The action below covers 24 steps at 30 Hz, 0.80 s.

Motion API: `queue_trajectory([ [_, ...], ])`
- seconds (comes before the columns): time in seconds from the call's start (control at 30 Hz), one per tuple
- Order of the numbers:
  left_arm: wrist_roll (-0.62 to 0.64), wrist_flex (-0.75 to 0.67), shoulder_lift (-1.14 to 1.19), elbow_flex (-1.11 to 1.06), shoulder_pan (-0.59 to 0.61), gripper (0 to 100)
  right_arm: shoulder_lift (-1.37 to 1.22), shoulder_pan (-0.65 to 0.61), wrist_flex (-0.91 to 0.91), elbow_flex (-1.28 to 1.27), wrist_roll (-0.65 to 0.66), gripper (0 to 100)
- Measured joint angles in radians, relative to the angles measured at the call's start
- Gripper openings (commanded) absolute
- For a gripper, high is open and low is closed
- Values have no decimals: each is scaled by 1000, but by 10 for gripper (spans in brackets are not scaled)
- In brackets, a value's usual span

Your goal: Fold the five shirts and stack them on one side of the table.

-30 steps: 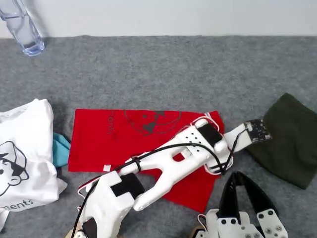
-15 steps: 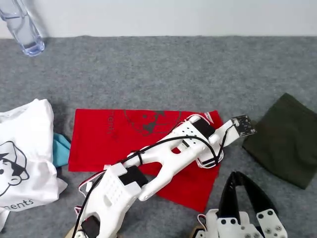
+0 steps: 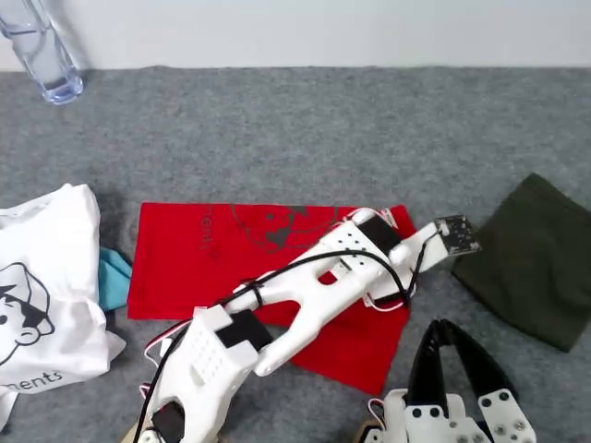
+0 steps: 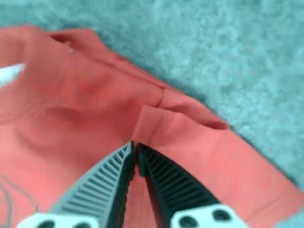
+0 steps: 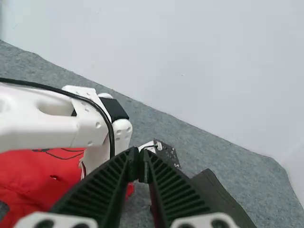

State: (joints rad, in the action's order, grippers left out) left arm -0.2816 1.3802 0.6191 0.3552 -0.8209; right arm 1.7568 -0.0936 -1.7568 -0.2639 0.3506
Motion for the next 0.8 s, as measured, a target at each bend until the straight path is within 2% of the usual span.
queue_trajectory([
  [0.17,-3,0,-49,0,6,12,0,0,0,0,0,9],
  [0.47,0,-41,-52,0,86,17,0,0,0,0,0,9],
  [0.53,0,-32,-52,0,66,50,0,0,0,0,0,9],
  [0.67,-3,-8,-52,0,12,198,0,0,0,-6,0,9],
  [0.8,44,-8,-37,0,11,193,0,0,0,-8,0,9],
])
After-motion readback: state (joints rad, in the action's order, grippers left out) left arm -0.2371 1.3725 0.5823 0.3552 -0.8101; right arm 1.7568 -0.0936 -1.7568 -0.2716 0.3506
